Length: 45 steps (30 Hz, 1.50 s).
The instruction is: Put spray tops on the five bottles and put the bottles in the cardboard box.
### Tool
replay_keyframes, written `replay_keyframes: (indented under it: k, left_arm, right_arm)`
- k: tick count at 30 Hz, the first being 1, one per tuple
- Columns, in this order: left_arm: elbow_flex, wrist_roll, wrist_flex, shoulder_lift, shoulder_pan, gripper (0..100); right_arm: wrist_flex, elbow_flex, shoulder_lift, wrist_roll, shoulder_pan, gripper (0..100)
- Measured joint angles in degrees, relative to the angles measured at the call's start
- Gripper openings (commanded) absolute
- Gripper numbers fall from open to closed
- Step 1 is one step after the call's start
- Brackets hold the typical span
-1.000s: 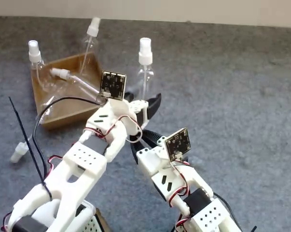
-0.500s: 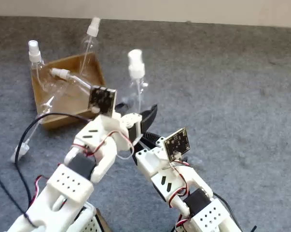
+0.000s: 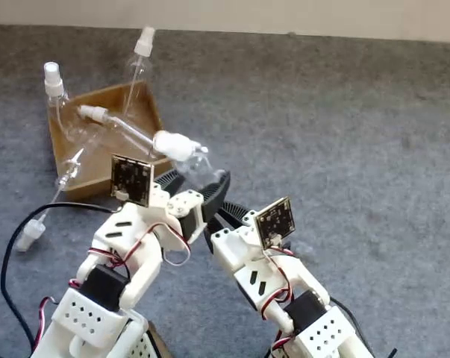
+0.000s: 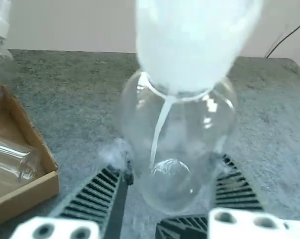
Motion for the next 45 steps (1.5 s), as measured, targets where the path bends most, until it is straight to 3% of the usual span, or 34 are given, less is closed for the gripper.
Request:
replay_keyframes:
  k: [7, 14, 24, 32, 36, 40, 45]
  left_arm:
    - [0.0, -3.5, 0.0, 0.4, -7.3, 10]
    - [0.0, -9.1, -3.5, 3.6, -19.2, 10]
    - [-3.7, -12.1, -11.0, 20.0, -27.5, 10]
    - [-5.6, -12.1, -25.4, 42.5, -32.8, 10]
    - [-5.9, -12.1, -29.7, 44.0, -33.1, 10]
    - [-9.1, -12.1, -29.7, 44.2, -33.1, 11]
    - [-17.4, -12.1, -19.4, 44.2, -33.1, 11]
  right_arm:
    - [0.0, 0.0, 0.0, 0.0, 0.3, 1.2]
    - [0.0, 0.0, 0.0, 0.0, 0.3, 1.2]
    - [0.0, 0.0, 0.0, 0.0, 0.3, 1.2]
    - [0.0, 0.0, 0.0, 0.0, 0.3, 1.2]
    - [0.0, 0.0, 0.0, 0.0, 0.3, 1.2]
    - [0.0, 0.0, 0.0, 0.0, 0.4, 1.2]
    - [-0.1, 0.0, 0.0, 0.0, 8.4, 1.2]
